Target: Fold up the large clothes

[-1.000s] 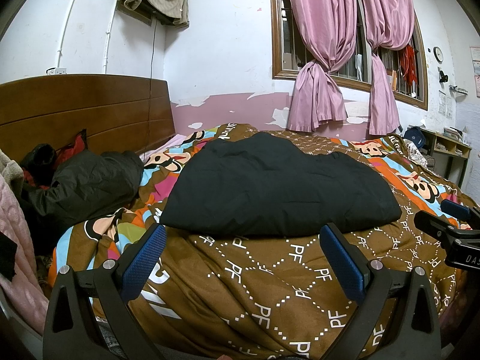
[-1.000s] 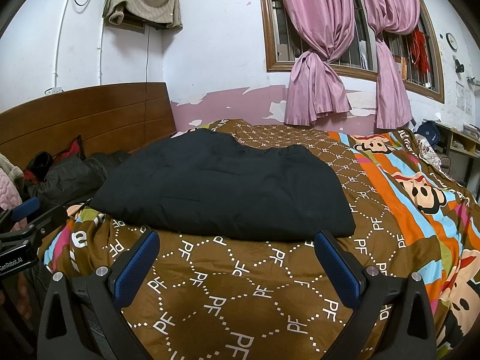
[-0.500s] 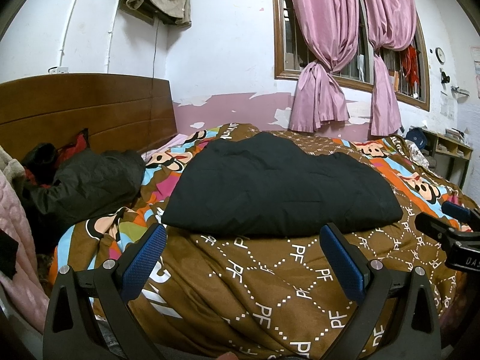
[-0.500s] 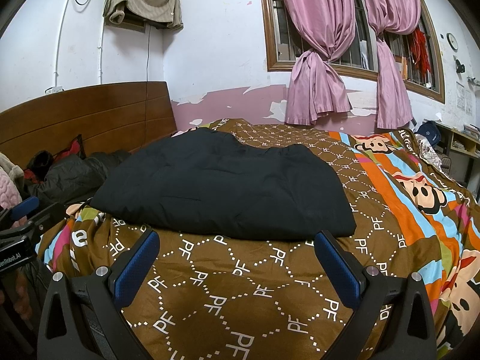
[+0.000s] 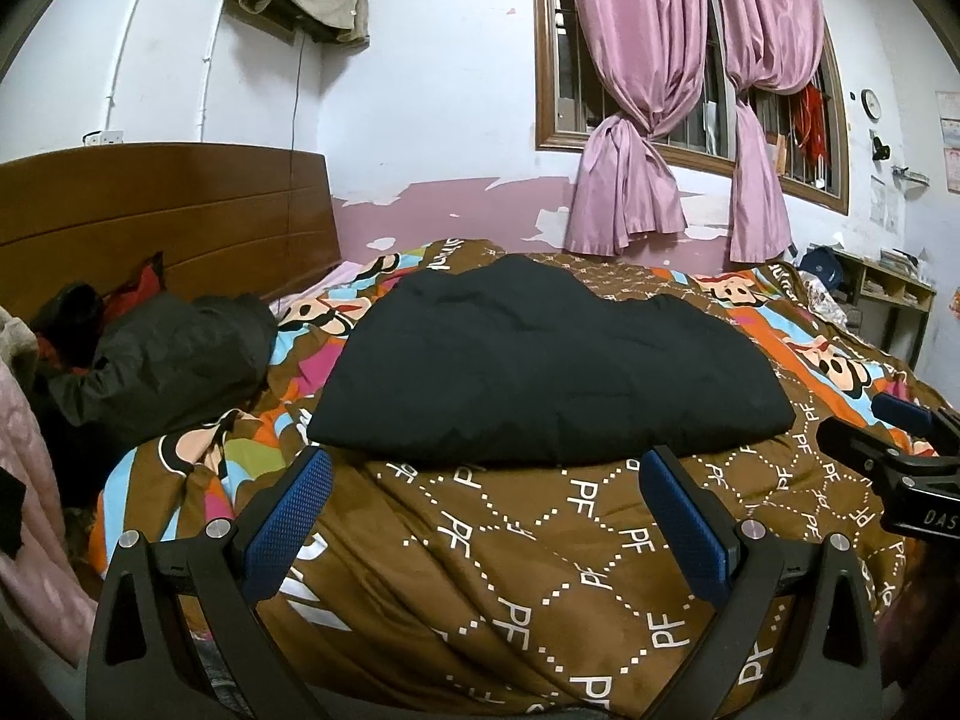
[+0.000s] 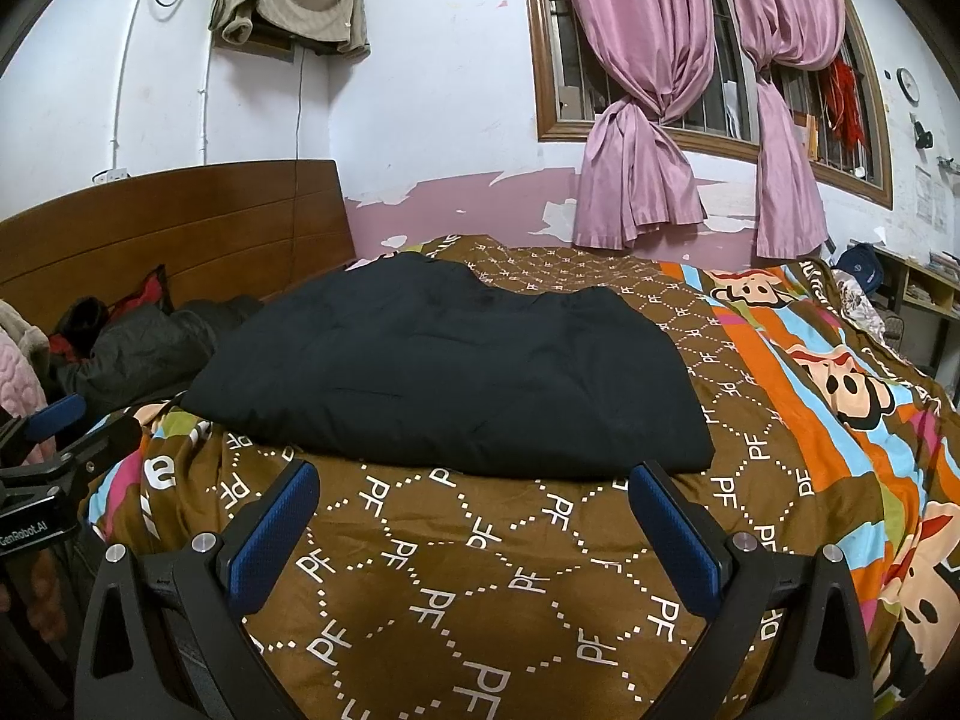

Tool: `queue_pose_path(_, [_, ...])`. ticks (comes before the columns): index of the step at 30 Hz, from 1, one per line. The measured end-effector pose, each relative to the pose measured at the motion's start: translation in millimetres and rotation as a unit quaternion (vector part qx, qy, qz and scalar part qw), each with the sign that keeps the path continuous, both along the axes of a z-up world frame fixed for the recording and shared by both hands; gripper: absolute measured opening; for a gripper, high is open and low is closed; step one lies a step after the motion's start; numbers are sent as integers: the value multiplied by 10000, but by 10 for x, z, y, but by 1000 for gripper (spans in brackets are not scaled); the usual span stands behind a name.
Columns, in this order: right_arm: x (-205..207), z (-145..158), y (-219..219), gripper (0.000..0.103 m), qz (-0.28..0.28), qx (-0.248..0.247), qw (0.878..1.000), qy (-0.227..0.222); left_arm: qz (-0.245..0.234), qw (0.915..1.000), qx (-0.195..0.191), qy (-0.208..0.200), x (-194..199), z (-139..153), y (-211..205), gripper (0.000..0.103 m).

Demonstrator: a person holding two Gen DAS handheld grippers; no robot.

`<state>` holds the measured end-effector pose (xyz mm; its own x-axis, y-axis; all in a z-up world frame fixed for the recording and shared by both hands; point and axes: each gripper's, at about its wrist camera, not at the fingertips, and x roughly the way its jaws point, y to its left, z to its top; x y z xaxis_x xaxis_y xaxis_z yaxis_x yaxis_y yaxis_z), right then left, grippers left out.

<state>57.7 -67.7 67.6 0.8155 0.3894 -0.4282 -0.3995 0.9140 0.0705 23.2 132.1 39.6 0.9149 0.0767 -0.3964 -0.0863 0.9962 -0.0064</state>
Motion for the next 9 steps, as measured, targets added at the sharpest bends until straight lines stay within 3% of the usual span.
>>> queue_pose_path(9, [9, 9, 4, 103, 8, -7, 10000, 4, 25, 10000, -5, 2, 24, -11, 28, 100])
